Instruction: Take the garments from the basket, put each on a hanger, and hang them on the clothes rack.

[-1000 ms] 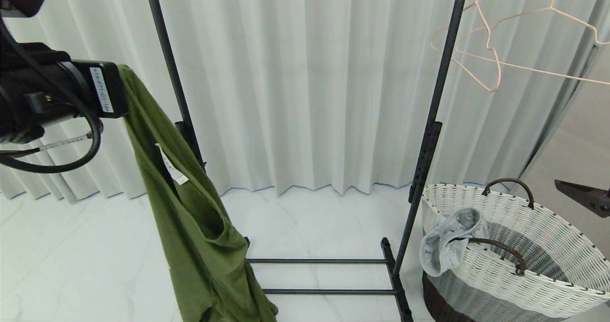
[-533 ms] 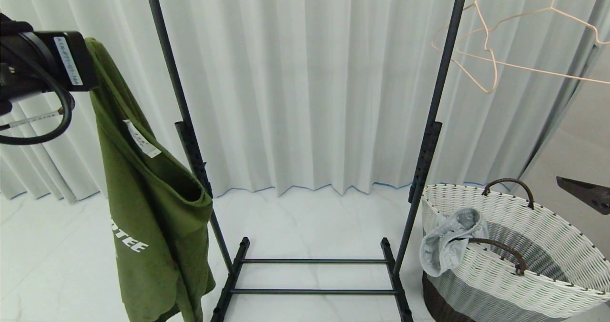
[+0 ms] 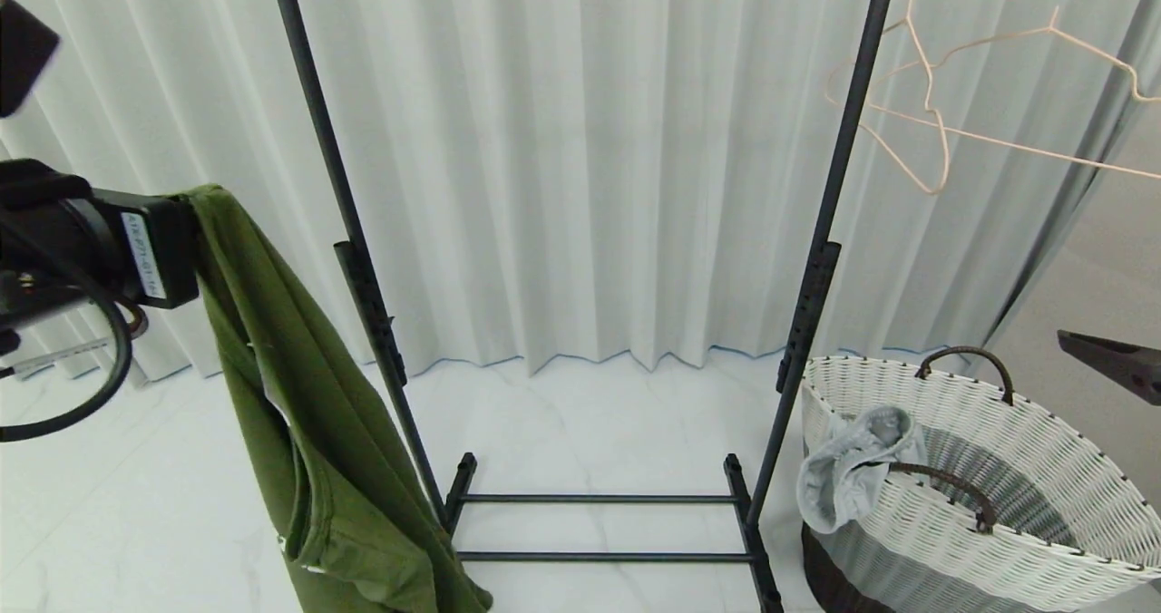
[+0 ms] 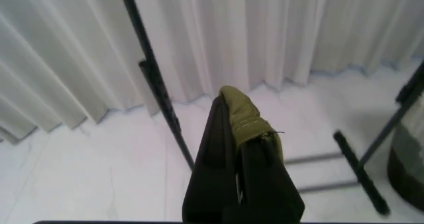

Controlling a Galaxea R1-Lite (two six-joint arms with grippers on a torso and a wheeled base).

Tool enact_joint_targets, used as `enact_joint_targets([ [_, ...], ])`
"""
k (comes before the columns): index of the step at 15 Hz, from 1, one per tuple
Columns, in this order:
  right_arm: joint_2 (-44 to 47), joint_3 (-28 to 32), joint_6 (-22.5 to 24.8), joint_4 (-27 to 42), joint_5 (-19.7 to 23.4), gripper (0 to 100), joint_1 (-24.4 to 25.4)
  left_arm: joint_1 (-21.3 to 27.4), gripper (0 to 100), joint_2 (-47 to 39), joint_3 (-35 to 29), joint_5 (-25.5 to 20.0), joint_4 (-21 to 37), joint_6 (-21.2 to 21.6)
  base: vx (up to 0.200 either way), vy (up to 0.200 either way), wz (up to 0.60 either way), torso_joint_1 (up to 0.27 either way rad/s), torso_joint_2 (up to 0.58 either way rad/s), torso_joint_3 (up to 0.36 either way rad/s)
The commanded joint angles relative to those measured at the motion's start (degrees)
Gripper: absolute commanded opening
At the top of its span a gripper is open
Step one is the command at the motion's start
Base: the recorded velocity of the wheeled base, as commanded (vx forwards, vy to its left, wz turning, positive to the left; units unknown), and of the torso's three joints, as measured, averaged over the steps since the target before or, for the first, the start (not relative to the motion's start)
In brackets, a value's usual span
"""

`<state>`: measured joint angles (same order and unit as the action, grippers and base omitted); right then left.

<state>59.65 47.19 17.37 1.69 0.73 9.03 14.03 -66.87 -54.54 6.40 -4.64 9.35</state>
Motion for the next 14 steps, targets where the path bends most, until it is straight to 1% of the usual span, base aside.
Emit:
enact_joint_targets([
  [1, 0.3, 0.0, -0.1, -0.1, 0.1, 100, 0.0, 0.0, 0, 1.7, 1.5, -1.0, -0.2, 0.2, 0.000, 0.000, 0.00, 0.071, -0.47, -0.300],
  [3, 0.6, 0.0, -0.7, -0.1, 0.1, 100, 0.0, 0.1, 0, 2.1, 2.9, -2.0, -0.7, 1.6, 0.000, 0.000, 0.00, 0.146, -0.56, -0.278],
  [5, 1.0, 0.1, -2.4, -0.1, 0.5, 100, 0.0, 0.0, 0, 2.7, 4.0, -2.3, -1.2, 2.3, 0.000, 0.000, 0.00, 0.239, -0.48, -0.281],
  [9, 1.5, 0.2, -3.7, -0.2, 0.4, 100, 0.0, -0.2, 0, 2.5, 4.0, -2.2, -1.2, 2.3, 0.000, 0.000, 0.00, 0.200, -0.46, -0.279],
  [14, 1.5, 0.2, -3.7, -0.2, 0.4, 100, 0.0, -0.2, 0, 2.7, 4.4, -2.0, -1.2, 2.3, 0.000, 0.000, 0.00, 0.213, -0.49, -0.280],
])
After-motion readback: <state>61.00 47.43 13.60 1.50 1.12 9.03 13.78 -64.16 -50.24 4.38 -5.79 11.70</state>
